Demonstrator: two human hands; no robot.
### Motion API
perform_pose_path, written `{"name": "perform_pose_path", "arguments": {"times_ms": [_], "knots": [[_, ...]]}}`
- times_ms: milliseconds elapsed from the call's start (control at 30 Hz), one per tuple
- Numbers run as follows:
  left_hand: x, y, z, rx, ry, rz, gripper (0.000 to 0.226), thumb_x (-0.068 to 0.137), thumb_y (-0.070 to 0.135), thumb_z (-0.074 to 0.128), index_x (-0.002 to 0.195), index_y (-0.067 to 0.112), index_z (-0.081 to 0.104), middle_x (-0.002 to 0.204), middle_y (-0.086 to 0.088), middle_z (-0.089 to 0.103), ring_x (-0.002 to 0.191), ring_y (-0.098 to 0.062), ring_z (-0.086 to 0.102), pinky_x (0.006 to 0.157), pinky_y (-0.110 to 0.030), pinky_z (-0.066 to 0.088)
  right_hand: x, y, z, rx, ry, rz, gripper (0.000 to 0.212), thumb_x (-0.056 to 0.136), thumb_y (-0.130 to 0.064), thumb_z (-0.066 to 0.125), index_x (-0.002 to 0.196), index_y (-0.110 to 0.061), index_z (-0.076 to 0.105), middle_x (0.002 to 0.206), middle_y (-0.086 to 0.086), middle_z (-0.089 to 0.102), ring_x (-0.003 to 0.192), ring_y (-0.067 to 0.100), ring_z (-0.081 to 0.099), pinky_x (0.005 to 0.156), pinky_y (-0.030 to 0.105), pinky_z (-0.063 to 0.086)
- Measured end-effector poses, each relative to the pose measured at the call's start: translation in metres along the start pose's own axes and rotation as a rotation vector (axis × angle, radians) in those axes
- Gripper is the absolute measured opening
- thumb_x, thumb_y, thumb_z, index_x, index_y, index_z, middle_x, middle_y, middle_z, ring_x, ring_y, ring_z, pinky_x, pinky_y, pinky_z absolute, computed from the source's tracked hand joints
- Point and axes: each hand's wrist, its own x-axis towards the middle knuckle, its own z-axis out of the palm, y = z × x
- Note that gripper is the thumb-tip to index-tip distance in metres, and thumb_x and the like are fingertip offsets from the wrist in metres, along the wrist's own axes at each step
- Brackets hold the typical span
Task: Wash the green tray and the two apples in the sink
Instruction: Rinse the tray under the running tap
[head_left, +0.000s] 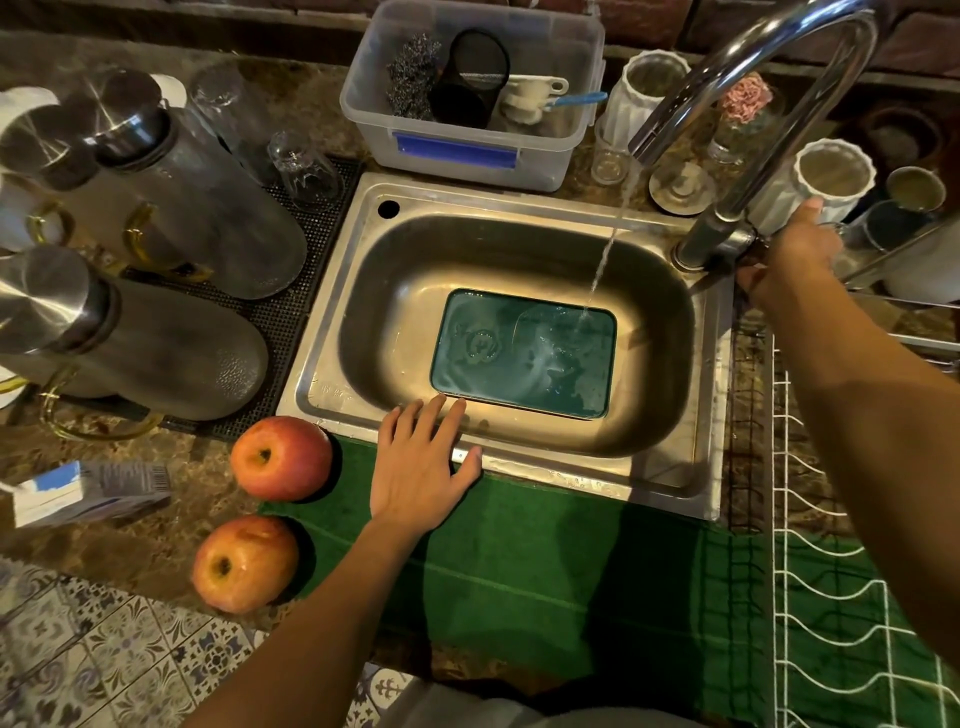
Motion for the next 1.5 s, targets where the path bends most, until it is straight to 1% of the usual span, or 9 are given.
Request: {"name": "perform_pose_path", "arguments": {"times_ms": [367,433,567,733,800,967,1133,1400,1500], "knots": [[0.0,0.001,-0.003,-0.005,-0.031,-0.017,0.058,0.096,0.055,0.042,0.142,0.021,0.051,0.141,-0.005,0.056,0.13,-0.028,0.049,0.115,-0.048,0.03,-0.004,-0.001,-0.004,0.011,-0.027,0.022,0.051,0.098,-0.047,0.051,0.14,-0.018,0.046,0.106,0.001,0.061,0.097,0.021,0.068,0.078,0.041,0.062],[0.0,0.001,-0.003,-0.008,-0.026,-0.014,0.058,0.096,0.055,0.042,0.142,0.021,0.051,0.141,-0.005,0.056,0.129,-0.027,0.049,0.115,-0.048,0.03,-0.003,-0.001,-0.004,0.022,-0.034,0.033,0.047,0.098,-0.048,0.051,0.134,-0.018,0.048,0.109,0.002,0.063,0.097,0.022,0.069,0.081,0.044,0.061],[0.0,0.001,-0.003,-0.002,-0.024,-0.01,0.058,0.096,0.054,0.043,0.142,0.02,0.052,0.139,-0.006,0.058,0.127,-0.028,0.05,0.114,-0.047,0.029,-0.007,-0.003,-0.004,0.054,-0.058,0.034,0.03,0.098,-0.048,0.052,0.114,-0.023,0.047,0.1,0.001,0.064,0.089,0.019,0.071,0.071,0.039,0.063],[0.0,0.0,-0.005,0.002,-0.043,-0.005,0.058,0.096,0.055,0.044,0.142,0.021,0.053,0.14,-0.005,0.057,0.127,-0.027,0.05,0.114,-0.047,0.029,-0.005,-0.002,-0.006,0.027,-0.058,0.032,0.047,0.098,-0.048,0.05,0.135,-0.018,0.046,0.121,0.006,0.063,0.099,0.021,0.068,0.081,0.042,0.061],[0.001,0.001,-0.006,0.006,-0.056,-0.011,0.058,0.096,0.055,0.044,0.142,0.021,0.053,0.14,-0.005,0.057,0.127,-0.027,0.05,0.114,-0.047,0.03,-0.005,-0.003,-0.006,0.011,-0.044,0.03,0.047,0.1,-0.046,0.049,0.137,-0.017,0.044,0.118,0.004,0.062,0.1,0.021,0.067,0.084,0.043,0.061],[0.001,0.002,-0.007,-0.013,-0.071,-0.016,0.057,0.096,0.055,0.042,0.142,0.022,0.053,0.142,-0.004,0.056,0.128,-0.029,0.05,0.114,-0.048,0.029,-0.011,-0.004,-0.002,-0.011,-0.026,0.02,0.038,0.101,-0.045,0.046,0.128,-0.018,0.046,0.108,0.001,0.062,0.092,0.015,0.067,0.063,0.031,0.059],[0.001,0.001,-0.007,-0.005,-0.092,-0.017,0.057,0.096,0.056,0.04,0.141,0.023,0.054,0.143,-0.004,0.055,0.13,-0.028,0.048,0.116,-0.048,0.028,-0.009,-0.005,0.001,0.022,-0.025,0.035,0.041,0.102,-0.042,0.047,0.134,-0.017,0.045,0.103,0.0,0.062,0.093,0.017,0.069,0.078,0.042,0.063],[0.002,0.001,-0.006,-0.01,-0.09,-0.015,0.057,0.096,0.056,0.041,0.14,0.024,0.054,0.142,-0.003,0.055,0.13,-0.028,0.049,0.115,-0.048,0.028,-0.01,-0.006,0.0,0.115,-0.052,0.051,0.039,0.102,-0.041,0.047,0.133,-0.017,0.045,0.119,0.006,0.066,0.096,0.022,0.072,0.073,0.042,0.064],[0.001,0.001,-0.006,-0.016,-0.082,-0.011,0.056,0.096,0.056,0.041,0.14,0.024,0.054,0.141,-0.003,0.056,0.129,-0.028,0.049,0.115,-0.048,0.028,-0.01,-0.006,-0.001,0.131,-0.051,0.057,0.039,0.102,-0.041,0.046,0.133,-0.017,0.045,0.122,0.008,0.066,0.099,0.023,0.071,0.079,0.046,0.062]]}}
